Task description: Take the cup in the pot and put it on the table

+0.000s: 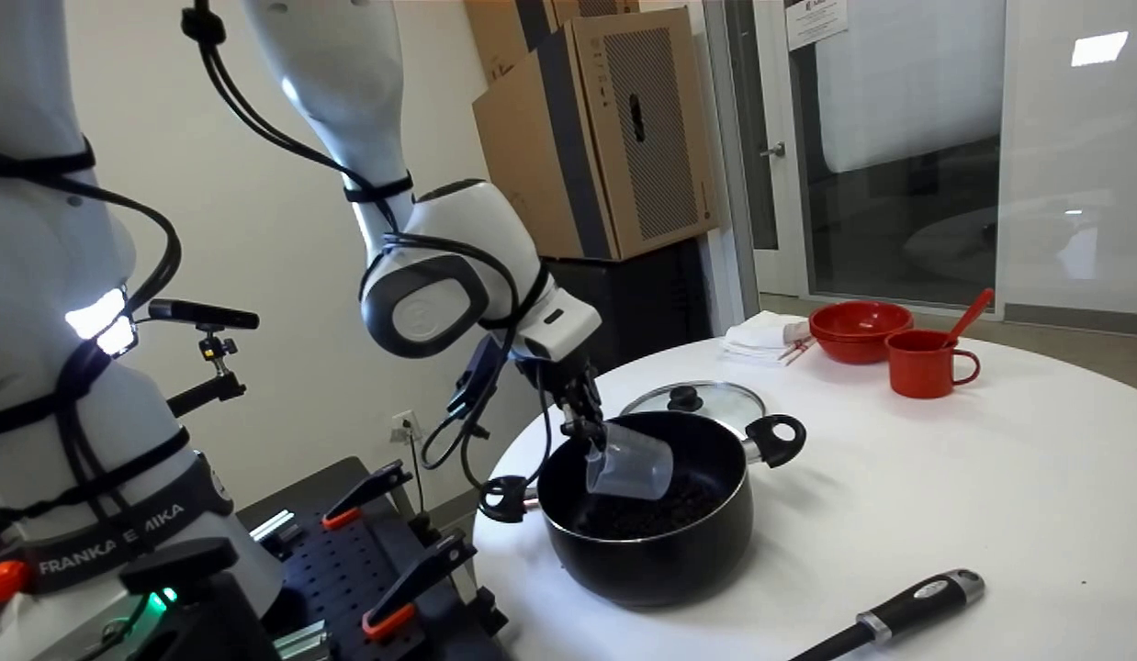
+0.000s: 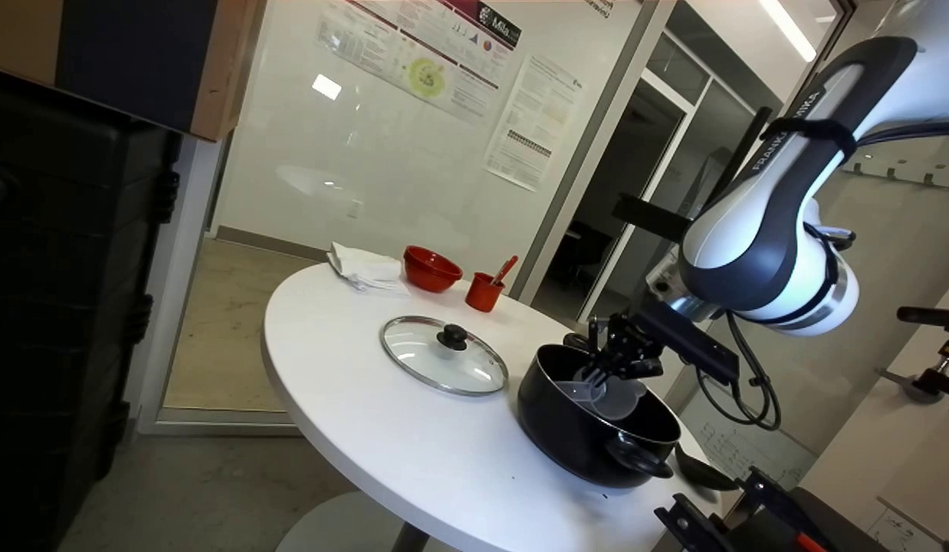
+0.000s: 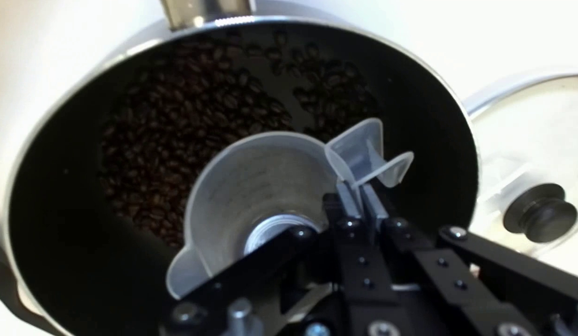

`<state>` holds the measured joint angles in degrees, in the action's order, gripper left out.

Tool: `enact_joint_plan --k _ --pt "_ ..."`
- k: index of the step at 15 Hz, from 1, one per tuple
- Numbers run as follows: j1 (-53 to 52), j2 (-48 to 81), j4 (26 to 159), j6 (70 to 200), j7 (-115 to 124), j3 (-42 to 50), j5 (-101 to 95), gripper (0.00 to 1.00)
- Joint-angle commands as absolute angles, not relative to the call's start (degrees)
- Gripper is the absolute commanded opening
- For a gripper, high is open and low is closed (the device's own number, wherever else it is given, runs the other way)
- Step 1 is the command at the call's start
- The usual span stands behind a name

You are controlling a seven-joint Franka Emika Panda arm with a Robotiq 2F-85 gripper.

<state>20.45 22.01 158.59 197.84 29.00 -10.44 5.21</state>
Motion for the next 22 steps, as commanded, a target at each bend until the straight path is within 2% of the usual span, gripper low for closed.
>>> enact_joint_plan --k 1,3,6,9,10,13,19,22 --pt "27.4 14.0 158.8 191.3 30.7 -16.3 0.3 0.01" --pt "33.3 6.0 162.3 184.7 32.7 -22.3 -2.6 0.01" --pt "39.5 0.5 158.9 171.6 32.2 -32.3 2.1 0.01" --pt "38.1 -5.3 155.3 158.9 26.8 -34.0 11.9 0.01" --pt "26.8 -7.0 154.5 154.7 27.3 -22.7 10.9 0.01" --pt "19.2 -11.5 152.1 141.4 29.8 -14.6 1.7 0.01" --pt "9.2 -9.3 146.1 121.8 29.1 -10.3 -9.2 0.01" --pt "5.2 -5.7 144.2 116.3 26.7 -9.9 -9.9 0.01"
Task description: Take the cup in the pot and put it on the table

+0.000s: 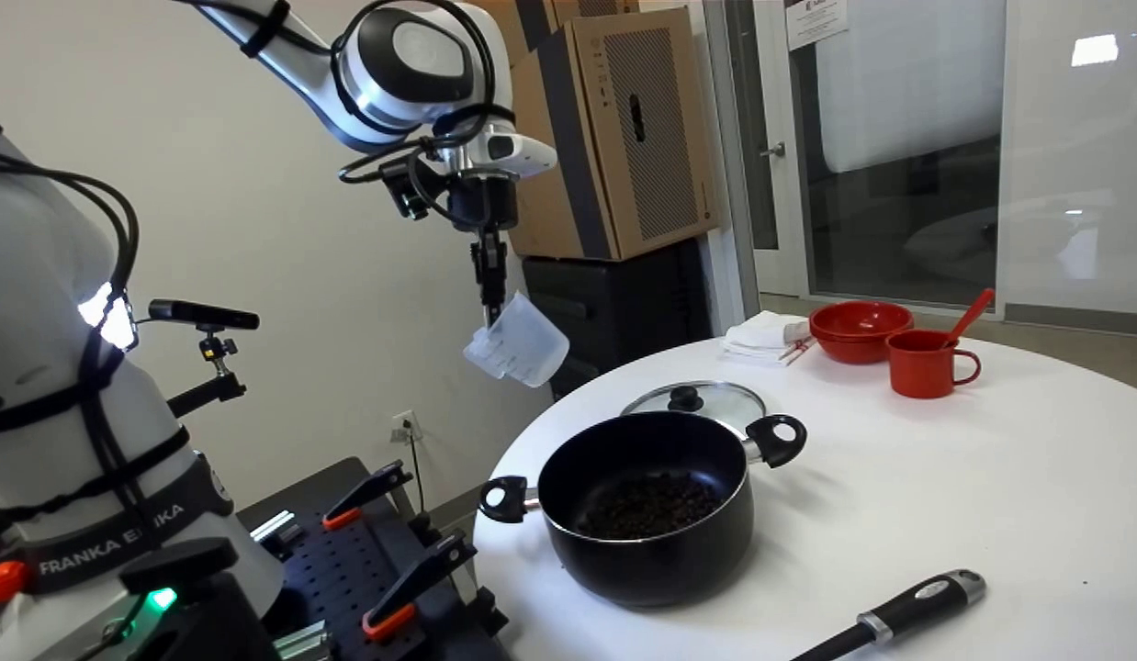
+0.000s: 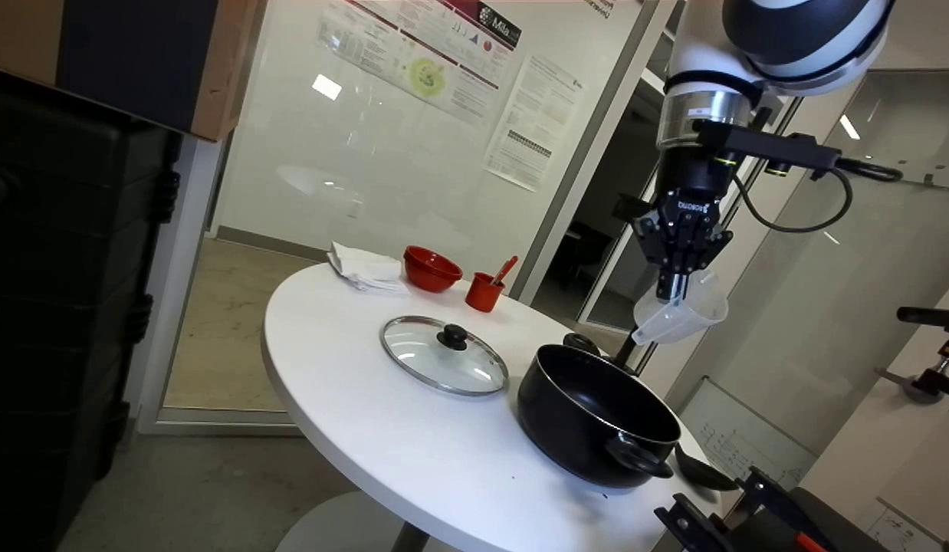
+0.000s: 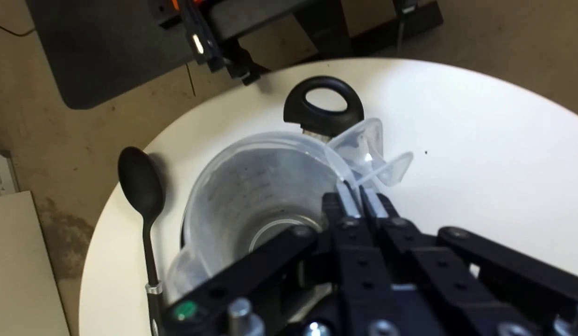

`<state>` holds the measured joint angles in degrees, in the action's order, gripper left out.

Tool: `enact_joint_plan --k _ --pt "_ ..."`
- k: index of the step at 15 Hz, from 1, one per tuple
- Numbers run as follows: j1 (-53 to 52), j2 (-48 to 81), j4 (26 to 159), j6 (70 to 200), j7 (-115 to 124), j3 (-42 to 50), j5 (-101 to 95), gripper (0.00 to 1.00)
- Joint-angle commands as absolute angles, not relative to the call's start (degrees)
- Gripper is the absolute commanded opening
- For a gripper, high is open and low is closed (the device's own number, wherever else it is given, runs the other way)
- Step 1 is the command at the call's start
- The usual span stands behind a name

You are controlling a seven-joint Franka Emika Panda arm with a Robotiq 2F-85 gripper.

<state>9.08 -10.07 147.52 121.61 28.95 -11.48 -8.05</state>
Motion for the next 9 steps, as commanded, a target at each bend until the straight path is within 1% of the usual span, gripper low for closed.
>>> enact_joint_plan --k 1,4,9 --pt "4.0 -4.4 143.8 115.5 25.4 -9.7 -9.9 0.01" --pt "1.1 -0.1 143.3 115.3 20.3 -8.9 -9.9 0.01" --pt "-2.3 6.0 145.2 121.2 11.4 -8.0 -13.9 0.01"
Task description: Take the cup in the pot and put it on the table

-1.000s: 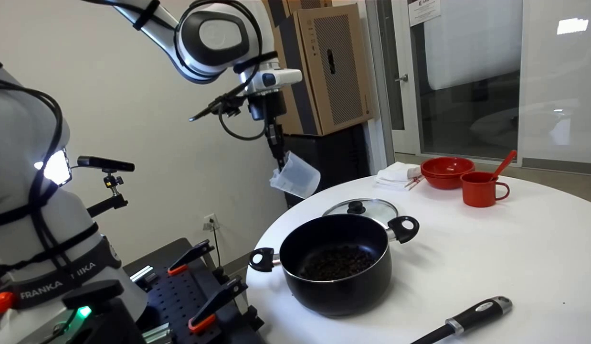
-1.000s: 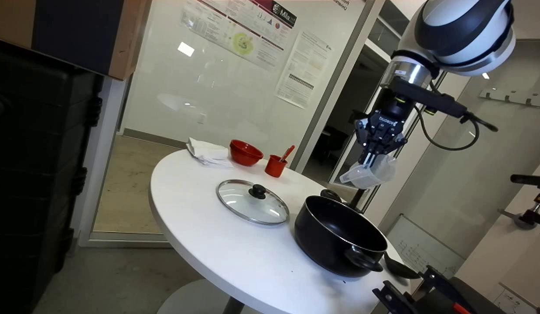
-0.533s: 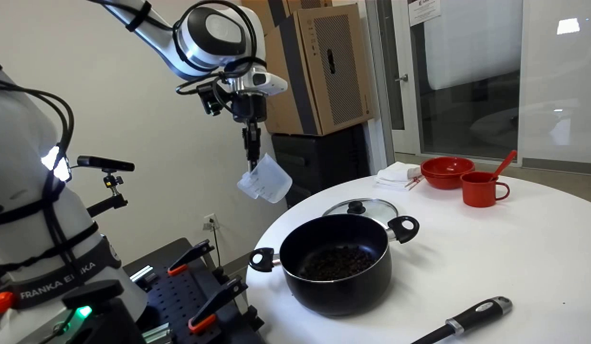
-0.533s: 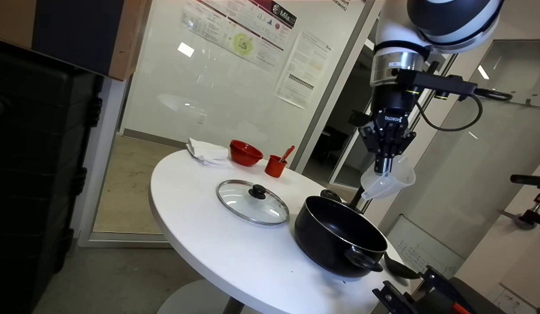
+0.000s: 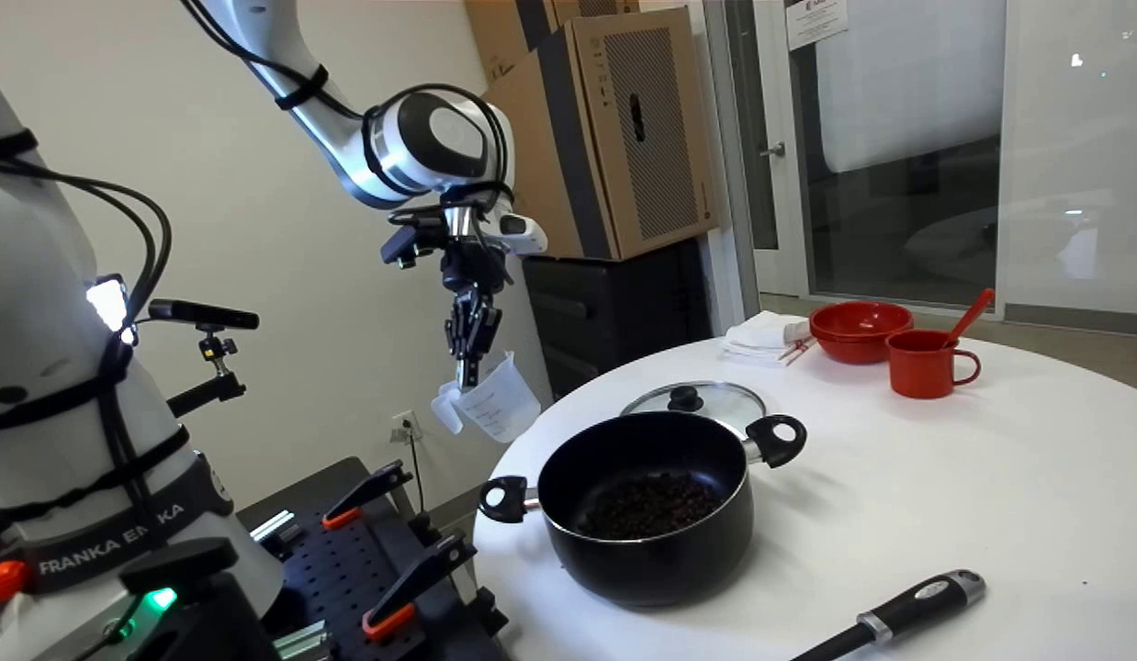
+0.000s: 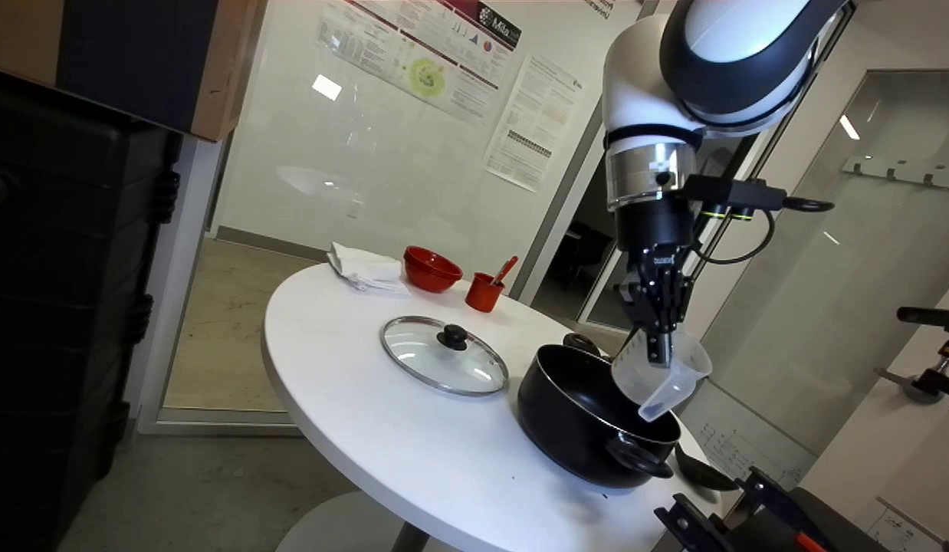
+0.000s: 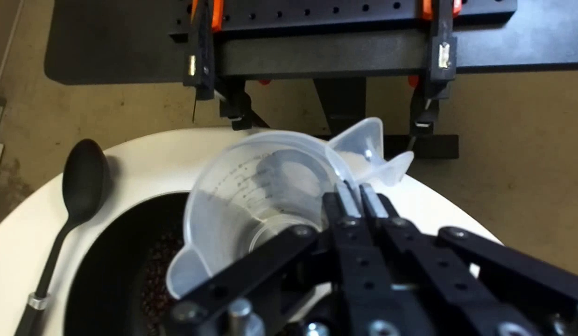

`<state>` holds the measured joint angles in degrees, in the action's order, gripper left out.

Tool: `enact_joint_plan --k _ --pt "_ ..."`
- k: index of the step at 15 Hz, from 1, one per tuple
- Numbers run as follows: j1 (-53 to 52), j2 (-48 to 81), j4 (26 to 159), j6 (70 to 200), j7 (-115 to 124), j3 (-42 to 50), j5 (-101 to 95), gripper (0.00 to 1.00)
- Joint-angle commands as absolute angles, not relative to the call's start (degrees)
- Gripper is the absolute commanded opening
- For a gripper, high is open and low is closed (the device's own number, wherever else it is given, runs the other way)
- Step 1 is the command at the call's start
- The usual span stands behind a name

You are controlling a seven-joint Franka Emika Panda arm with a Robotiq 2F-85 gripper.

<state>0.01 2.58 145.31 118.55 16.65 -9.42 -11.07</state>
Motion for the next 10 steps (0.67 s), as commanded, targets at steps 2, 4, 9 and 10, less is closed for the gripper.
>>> enact_joint_plan --k 2,4,9,10 --pt "-2.9 5.1 145.4 120.6 13.0 -7.4 -12.3 0.01" --pt "-3.5 6.1 145.5 121.1 12.8 -7.0 -12.3 0.05" --pt "-3.7 6.1 144.9 120.1 12.9 -6.3 -12.9 0.01" --pt "-4.0 6.3 144.3 118.7 12.7 -6.4 -13.1 0.01"
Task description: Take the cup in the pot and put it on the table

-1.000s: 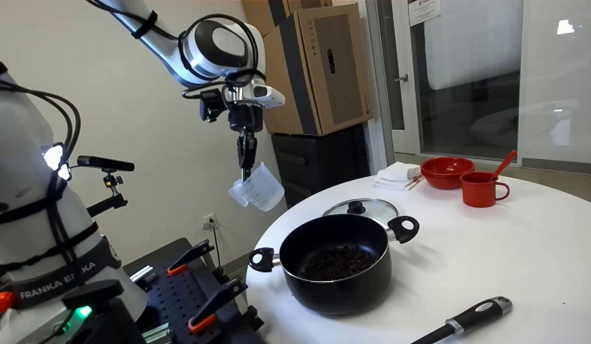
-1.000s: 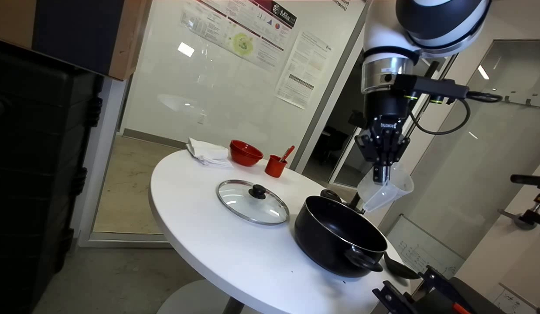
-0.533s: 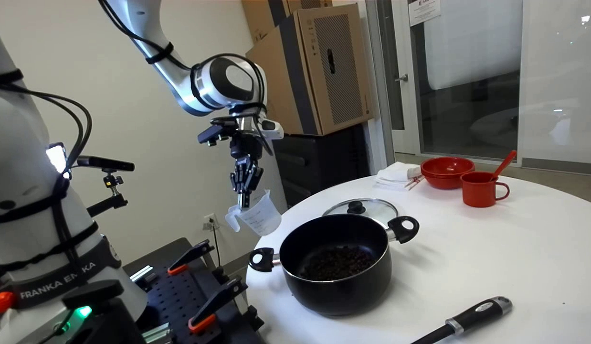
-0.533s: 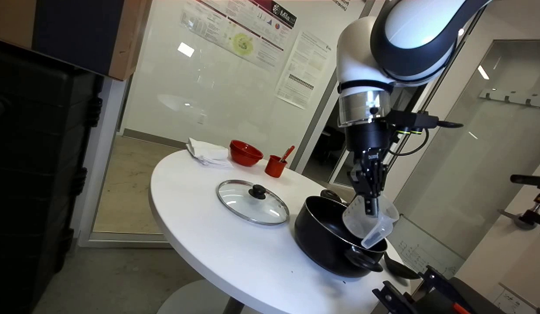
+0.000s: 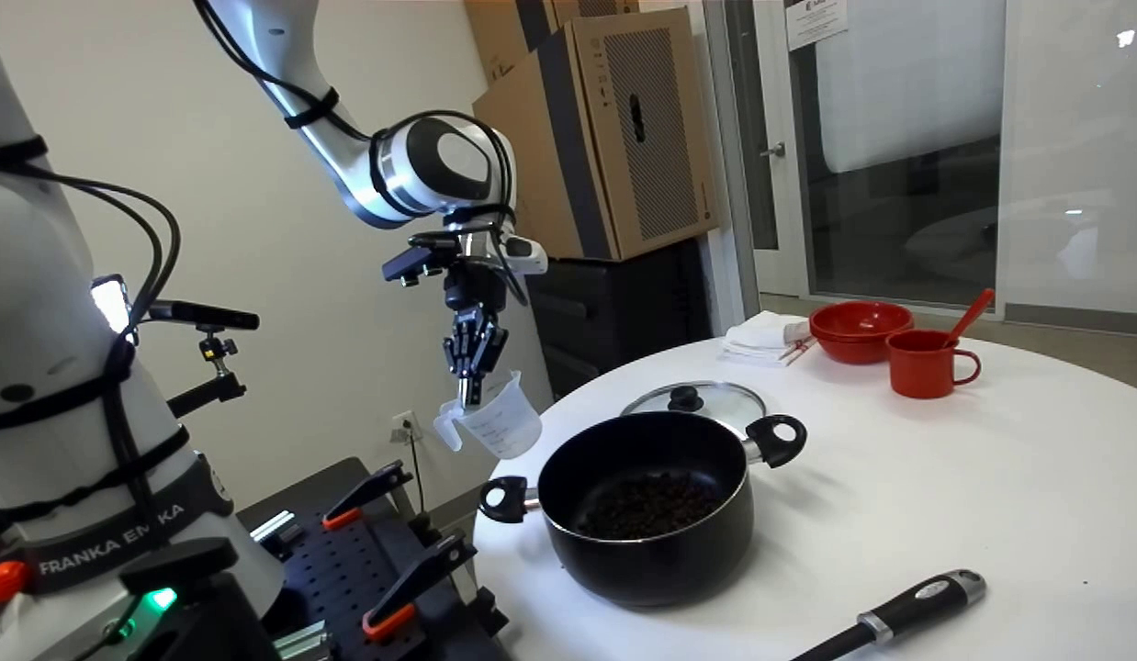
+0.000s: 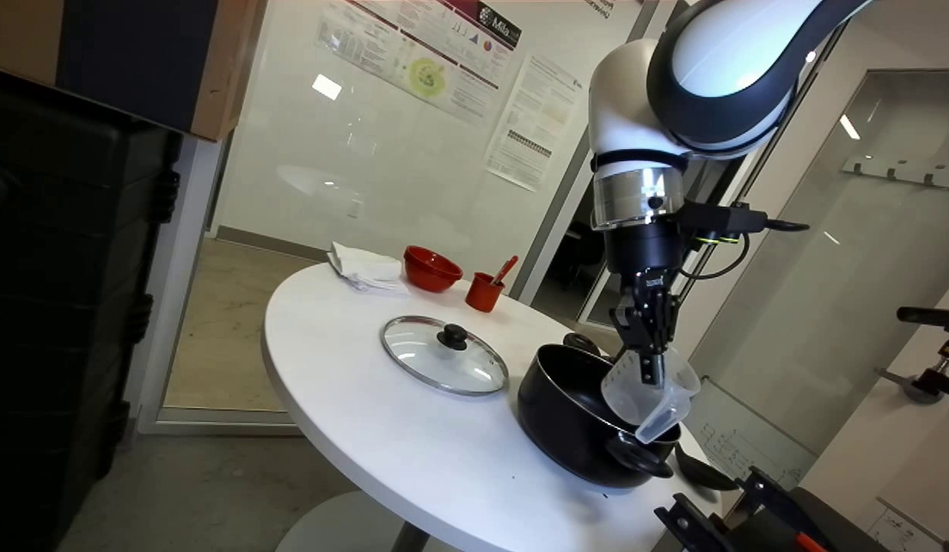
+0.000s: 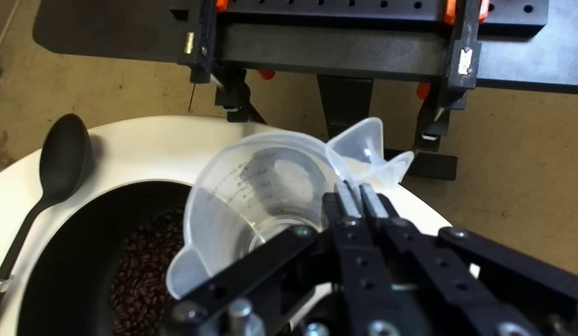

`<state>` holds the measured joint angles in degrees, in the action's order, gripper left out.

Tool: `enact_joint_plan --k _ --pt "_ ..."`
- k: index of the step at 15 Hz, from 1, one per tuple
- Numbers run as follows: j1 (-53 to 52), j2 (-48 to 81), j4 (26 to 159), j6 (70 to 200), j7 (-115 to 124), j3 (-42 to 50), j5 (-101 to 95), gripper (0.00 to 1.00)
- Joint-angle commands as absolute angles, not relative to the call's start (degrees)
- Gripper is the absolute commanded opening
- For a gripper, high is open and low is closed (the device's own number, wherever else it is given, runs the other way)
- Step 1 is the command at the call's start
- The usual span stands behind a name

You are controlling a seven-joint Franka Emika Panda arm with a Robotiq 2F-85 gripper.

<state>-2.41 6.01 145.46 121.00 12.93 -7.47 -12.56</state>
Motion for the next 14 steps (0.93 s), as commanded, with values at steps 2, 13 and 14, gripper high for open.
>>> enact_joint_plan --k 2,13,14 --pt "-4.6 6.0 142.9 116.6 12.4 -6.8 -12.1 0.01" --pt "-11.9 16.0 117.3 89.2 18.6 -9.9 -13.6 0.01" --pt "-12.1 18.0 115.1 87.1 18.5 -9.6 -13.5 0.01"
